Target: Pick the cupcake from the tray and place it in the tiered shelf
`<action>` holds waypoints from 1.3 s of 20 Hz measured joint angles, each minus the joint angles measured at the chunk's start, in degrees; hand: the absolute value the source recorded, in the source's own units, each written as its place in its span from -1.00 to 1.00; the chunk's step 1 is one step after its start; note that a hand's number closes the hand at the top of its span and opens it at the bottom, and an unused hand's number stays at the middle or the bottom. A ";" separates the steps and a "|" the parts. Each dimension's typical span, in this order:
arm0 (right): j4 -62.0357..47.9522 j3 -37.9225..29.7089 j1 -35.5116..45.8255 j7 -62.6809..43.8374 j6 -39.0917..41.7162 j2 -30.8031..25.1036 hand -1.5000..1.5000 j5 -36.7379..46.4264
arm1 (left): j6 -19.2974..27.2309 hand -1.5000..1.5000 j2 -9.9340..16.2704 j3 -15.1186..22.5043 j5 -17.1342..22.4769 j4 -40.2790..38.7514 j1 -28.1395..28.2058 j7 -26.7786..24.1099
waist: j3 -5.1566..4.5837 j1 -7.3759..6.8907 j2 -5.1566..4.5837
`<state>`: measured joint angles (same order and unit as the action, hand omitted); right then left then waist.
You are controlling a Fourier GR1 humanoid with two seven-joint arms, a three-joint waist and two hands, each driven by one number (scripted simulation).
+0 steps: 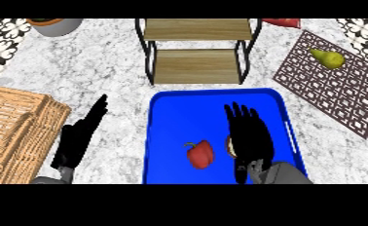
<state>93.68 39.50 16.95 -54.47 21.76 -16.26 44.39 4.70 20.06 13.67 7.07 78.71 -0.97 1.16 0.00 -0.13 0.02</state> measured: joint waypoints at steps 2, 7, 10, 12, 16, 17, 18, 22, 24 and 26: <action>-0.96 -1.15 -0.53 1.36 0.67 -0.15 -1.00 1.03 | 0.04 0.00 -1.05 -0.22 -0.92 -0.53 -0.48 0.30 | 0.00 0.03 0.01; -3.92 -2.99 -1.17 3.69 1.99 2.04 -1.00 4.66 | -1.68 0.00 -2.42 -2.30 -2.49 -3.17 -1.61 -0.66 | 0.00 0.07 -0.02; -6.11 -4.95 -1.12 5.56 2.62 3.18 1.00 6.43 | -3.39 0.00 -2.52 -3.68 -2.72 -1.97 -1.39 0.30 | 0.00 0.03 -0.01; -7.51 -4.81 -2.15 6.82 1.95 4.31 1.00 7.87 | -3.99 0.00 -2.99 -4.29 -3.47 -2.69 -1.67 0.03 | -0.02 0.04 0.01; -8.61 -5.60 -1.88 12.01 1.88 4.12 1.00 8.83 | -3.94 0.00 -4.05 -4.09 -4.74 -0.16 -0.23 1.47 | -0.13 -0.02 0.17; -9.06 -5.61 -1.86 12.71 1.51 4.64 1.00 9.50 | -4.58 0.00 -3.98 -4.53 -4.68 -0.14 0.02 1.05 | -0.19 0.01 0.22; -8.75 -5.85 -2.07 13.32 1.76 4.85 1.00 10.09 | -4.64 0.00 -4.47 -4.72 -5.11 -0.46 0.16 0.63 | -0.19 0.04 0.21; -12.03 -6.30 -1.36 15.78 -1.32 6.48 1.00 13.76 | -5.10 0.00 -5.01 -5.83 -5.87 -0.17 0.21 0.78 | -0.47 0.08 0.45; -12.23 -6.55 -1.29 16.54 -2.45 6.79 1.00 15.65 | -5.59 0.00 -5.03 -6.53 -6.16 -0.25 0.25 0.76 | -0.45 0.09 0.44; -10.74 -6.34 -2.56 15.85 -3.17 7.29 1.00 17.23 | -5.17 0.00 -6.03 -6.34 -7.07 -0.99 -0.01 0.75 | -0.40 0.20 0.36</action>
<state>82.94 33.17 14.38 -38.62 18.59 -8.97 61.62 -0.47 14.03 7.33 0.00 77.72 -0.98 1.91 -0.40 0.07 0.39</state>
